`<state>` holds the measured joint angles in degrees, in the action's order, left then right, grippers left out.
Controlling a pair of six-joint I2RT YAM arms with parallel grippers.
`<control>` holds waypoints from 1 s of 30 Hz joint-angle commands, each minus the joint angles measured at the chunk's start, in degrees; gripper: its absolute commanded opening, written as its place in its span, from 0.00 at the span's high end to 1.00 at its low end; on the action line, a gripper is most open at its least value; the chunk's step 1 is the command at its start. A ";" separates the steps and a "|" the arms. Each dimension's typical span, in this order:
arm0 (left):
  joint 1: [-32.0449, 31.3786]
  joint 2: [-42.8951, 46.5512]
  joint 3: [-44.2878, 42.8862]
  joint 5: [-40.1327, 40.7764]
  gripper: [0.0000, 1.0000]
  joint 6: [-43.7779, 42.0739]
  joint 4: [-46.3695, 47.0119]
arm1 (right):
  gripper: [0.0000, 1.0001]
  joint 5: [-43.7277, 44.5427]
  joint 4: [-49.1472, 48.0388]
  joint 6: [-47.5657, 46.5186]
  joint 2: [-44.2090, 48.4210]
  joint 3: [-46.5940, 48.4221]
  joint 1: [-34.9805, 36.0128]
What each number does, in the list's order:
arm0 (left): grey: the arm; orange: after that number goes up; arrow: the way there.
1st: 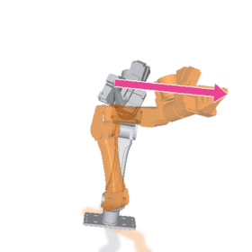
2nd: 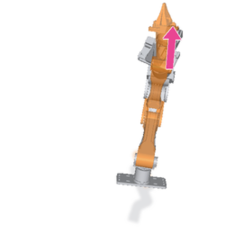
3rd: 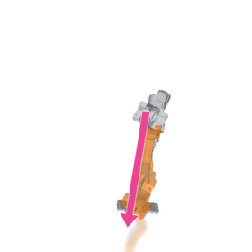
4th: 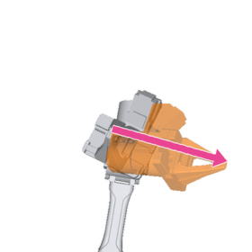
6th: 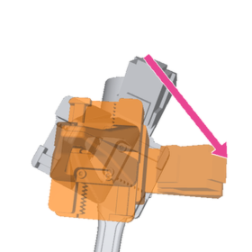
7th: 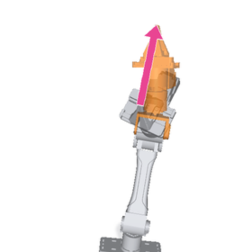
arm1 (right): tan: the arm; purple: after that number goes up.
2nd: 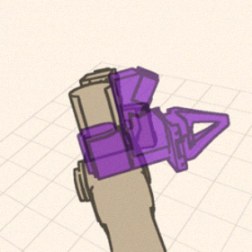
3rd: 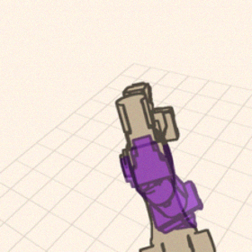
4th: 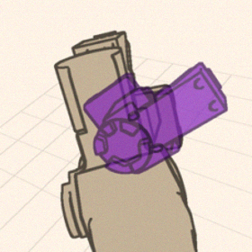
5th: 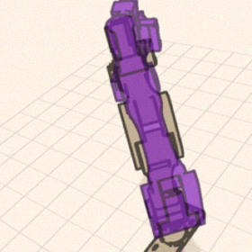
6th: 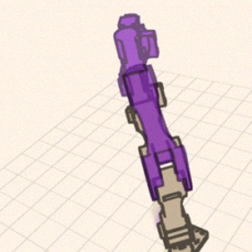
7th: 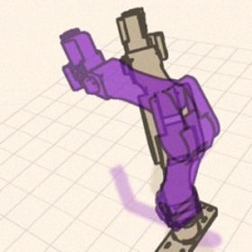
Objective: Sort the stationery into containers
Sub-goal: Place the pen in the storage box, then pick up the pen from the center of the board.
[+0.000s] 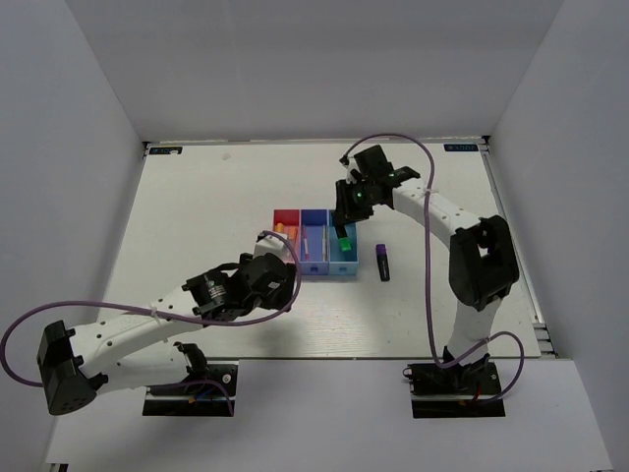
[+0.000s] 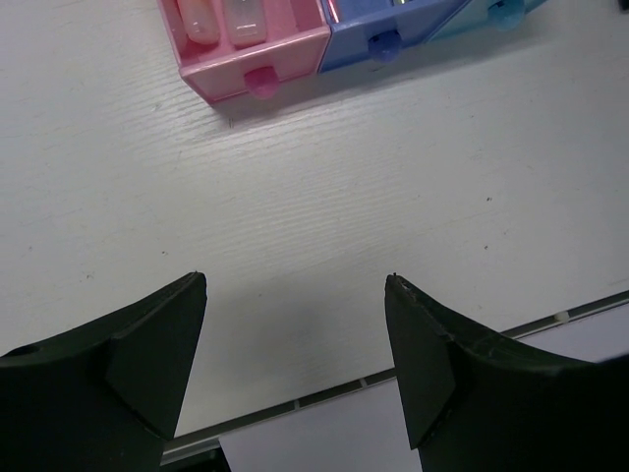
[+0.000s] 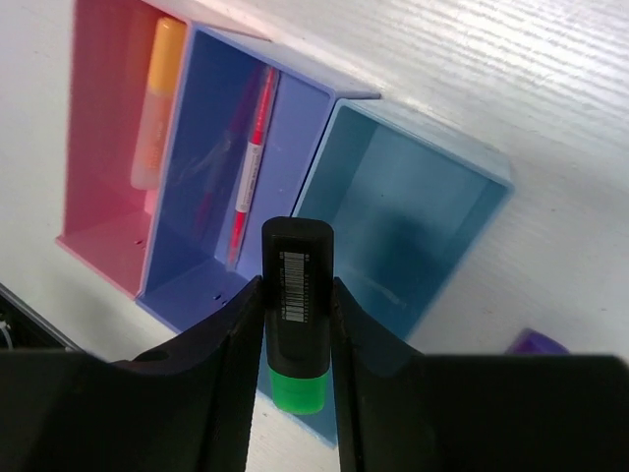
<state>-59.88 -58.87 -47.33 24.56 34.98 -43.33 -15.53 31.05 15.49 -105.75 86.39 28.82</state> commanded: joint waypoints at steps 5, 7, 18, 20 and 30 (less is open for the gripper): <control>-0.33 2.62 0.75 1.90 0.17 1.14 -1.32 | 0.46 2.17 -2.66 -0.10 0.02 1.59 1.94; -0.50 3.06 1.01 2.07 0.17 1.14 -1.14 | 0.41 2.43 -2.57 -0.89 0.98 1.06 2.21; -0.42 6.48 2.06 3.39 0.18 1.23 -2.90 | 0.94 19.01 -0.56 -3.18 13.20 -7.02 1.51; -0.42 7.80 3.12 3.65 0.19 1.14 -2.81 | 0.96 24.84 0.50 -3.97 14.86 -10.86 0.63; -0.42 8.77 4.70 4.10 0.19 1.49 -3.43 | 0.48 23.18 3.23 -5.03 4.79 -15.73 -1.04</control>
<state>-60.14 -51.31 -43.44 27.31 36.03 -46.30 6.96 32.93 11.18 -97.82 70.54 27.55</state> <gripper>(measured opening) 0.807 0.516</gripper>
